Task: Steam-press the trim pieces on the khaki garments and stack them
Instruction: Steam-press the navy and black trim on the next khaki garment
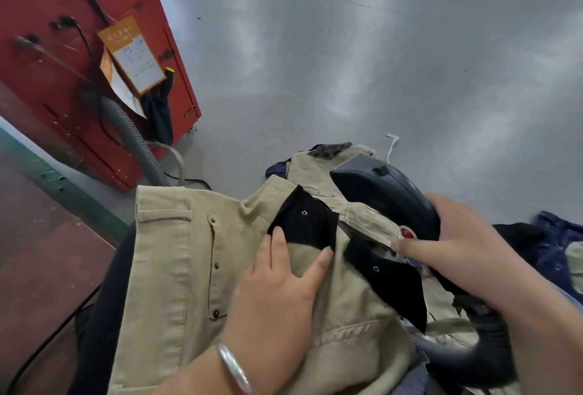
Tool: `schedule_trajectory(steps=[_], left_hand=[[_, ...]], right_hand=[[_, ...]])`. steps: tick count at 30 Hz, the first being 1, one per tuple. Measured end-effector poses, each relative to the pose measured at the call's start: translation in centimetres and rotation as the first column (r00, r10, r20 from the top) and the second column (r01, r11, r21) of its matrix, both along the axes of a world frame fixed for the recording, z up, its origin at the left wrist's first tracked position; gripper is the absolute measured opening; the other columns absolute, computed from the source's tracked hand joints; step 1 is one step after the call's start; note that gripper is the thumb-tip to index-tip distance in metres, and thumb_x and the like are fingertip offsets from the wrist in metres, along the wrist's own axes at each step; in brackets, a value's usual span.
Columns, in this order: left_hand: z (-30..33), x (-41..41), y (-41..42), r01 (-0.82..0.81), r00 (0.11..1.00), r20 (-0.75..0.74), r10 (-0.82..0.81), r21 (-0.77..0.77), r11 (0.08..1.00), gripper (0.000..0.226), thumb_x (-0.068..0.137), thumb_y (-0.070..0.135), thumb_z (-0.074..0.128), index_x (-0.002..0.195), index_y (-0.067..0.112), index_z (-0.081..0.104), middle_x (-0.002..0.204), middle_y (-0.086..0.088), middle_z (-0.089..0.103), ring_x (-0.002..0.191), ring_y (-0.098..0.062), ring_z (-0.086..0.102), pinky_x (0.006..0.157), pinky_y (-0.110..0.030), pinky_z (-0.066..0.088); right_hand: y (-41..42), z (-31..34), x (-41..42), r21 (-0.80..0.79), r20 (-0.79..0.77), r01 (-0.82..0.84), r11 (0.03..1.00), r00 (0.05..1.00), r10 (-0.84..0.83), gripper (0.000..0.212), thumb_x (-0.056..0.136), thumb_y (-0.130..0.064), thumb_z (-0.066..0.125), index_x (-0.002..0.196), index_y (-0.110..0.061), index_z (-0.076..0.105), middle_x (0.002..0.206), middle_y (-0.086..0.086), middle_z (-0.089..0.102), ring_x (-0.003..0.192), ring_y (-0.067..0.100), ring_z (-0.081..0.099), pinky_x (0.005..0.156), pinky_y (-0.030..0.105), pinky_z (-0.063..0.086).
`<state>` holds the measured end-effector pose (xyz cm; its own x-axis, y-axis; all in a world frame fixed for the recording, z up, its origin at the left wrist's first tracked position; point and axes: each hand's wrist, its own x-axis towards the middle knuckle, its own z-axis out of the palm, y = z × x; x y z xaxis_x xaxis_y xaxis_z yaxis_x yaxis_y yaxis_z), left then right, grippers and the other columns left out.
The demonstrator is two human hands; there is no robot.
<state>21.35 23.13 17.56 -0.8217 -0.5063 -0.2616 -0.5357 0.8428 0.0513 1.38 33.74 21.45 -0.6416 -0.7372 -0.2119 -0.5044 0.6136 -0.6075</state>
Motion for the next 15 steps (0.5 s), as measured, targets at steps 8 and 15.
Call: schedule_trajectory(steps=[8,15], left_hand=[[3.6,0.9,-11.1,-0.267,0.941,-0.257,0.22,-0.166,0.949,0.046,0.086,0.058,0.041,0.114,0.023,0.053,0.103,0.0,0.06,0.096,-0.022,0.056,0.079,-0.035,0.046],[2.8,-0.5,-17.7,-0.212,0.941,0.267,0.209,-0.017,0.977,0.074,0.064,0.08,0.058,0.109,0.021,0.061,0.103,0.003,0.063,0.094,-0.018,0.059,0.079,-0.031,0.048]], right_hand=[[4.5,2.0,2.3,-0.056,0.067,0.178,0.982,0.982,-0.174,0.033,0.055,-0.021,0.092,0.071,-0.017,0.063,0.057,-0.001,0.067,0.048,0.012,0.061,0.052,0.036,0.046],[5.5,4.2,5.5,-0.048,0.182,-0.006,0.999,0.983,0.015,0.031,0.056,-0.017,0.092,0.07,-0.027,0.067,0.064,-0.001,0.069,0.055,0.009,0.062,0.055,0.019,0.044]])
